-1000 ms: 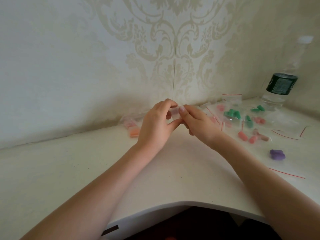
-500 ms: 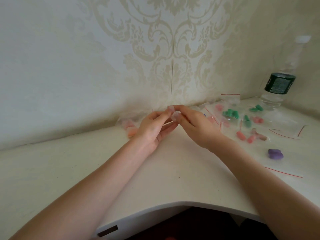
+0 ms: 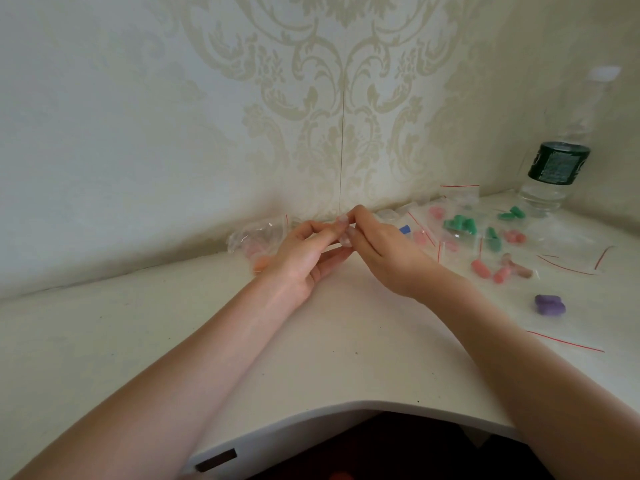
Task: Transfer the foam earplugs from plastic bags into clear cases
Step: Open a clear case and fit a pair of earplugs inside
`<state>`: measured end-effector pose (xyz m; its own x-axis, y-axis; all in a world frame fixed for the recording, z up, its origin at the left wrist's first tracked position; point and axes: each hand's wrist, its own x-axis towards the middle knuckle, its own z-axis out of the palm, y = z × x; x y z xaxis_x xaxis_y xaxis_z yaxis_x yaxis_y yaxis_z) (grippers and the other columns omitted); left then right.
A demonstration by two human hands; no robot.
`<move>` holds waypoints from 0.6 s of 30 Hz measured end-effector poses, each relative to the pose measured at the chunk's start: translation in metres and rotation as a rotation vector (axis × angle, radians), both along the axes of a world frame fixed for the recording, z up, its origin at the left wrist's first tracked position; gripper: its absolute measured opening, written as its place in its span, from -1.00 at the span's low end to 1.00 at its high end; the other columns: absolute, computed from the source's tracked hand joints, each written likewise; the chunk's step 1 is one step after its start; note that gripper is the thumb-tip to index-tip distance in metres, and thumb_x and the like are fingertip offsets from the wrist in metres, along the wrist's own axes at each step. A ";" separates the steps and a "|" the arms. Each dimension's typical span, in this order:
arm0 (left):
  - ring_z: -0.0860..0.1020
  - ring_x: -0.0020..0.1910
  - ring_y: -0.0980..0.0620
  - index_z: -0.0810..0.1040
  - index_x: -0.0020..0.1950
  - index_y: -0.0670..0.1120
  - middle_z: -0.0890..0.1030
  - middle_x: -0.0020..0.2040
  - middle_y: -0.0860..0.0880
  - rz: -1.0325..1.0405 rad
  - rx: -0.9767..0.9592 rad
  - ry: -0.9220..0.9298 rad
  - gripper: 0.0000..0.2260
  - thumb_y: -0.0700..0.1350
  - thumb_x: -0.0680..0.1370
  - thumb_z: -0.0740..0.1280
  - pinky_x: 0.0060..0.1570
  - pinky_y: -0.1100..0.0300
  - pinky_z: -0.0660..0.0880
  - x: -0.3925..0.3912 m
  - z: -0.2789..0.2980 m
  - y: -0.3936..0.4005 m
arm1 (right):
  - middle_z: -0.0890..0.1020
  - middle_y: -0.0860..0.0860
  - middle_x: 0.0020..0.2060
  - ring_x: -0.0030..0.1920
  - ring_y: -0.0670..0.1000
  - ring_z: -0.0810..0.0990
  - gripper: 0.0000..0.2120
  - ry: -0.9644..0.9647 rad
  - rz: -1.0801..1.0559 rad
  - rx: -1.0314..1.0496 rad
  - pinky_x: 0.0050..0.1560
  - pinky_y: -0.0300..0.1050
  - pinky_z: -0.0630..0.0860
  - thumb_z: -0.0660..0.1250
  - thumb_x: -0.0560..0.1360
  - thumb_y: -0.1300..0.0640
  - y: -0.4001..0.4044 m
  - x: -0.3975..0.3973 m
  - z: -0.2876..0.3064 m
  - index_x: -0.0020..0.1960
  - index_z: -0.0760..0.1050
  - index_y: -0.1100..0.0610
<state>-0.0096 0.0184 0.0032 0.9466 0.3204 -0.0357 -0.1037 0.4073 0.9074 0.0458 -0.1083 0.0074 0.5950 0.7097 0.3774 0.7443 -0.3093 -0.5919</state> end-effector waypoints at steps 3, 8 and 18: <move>0.67 -0.22 0.09 0.45 -0.29 -0.13 0.64 -0.26 -0.06 -0.037 -0.016 0.004 -0.81 -0.18 0.50 0.38 -0.18 0.25 0.61 0.000 0.001 0.004 | 0.57 0.21 -0.21 -0.19 0.16 0.52 -0.82 0.000 0.007 0.022 -0.10 0.15 0.45 0.03 0.65 0.08 0.000 -0.001 0.000 0.05 0.35 0.16; 0.65 -0.24 0.09 0.60 -0.03 -0.18 0.67 -0.23 -0.05 -0.143 -0.135 0.062 -0.77 -0.01 0.50 0.36 -0.15 0.24 0.62 -0.001 0.006 0.008 | 0.46 -0.01 -0.33 -0.31 -0.17 0.44 -0.73 -0.051 -0.029 0.024 -0.27 -0.38 0.36 0.18 0.61 -0.01 -0.004 0.002 0.005 0.24 0.42 0.09; 0.69 -0.21 0.00 0.59 -0.03 -0.25 0.69 -0.14 -0.18 -0.206 -0.295 0.106 -0.67 0.04 0.50 0.32 -0.17 0.21 0.63 -0.003 0.011 0.009 | 0.53 0.03 -0.27 -0.25 -0.18 0.43 -0.76 -0.019 -0.095 0.088 -0.23 -0.47 0.34 0.18 0.61 -0.02 -0.005 0.001 0.007 0.21 0.48 0.05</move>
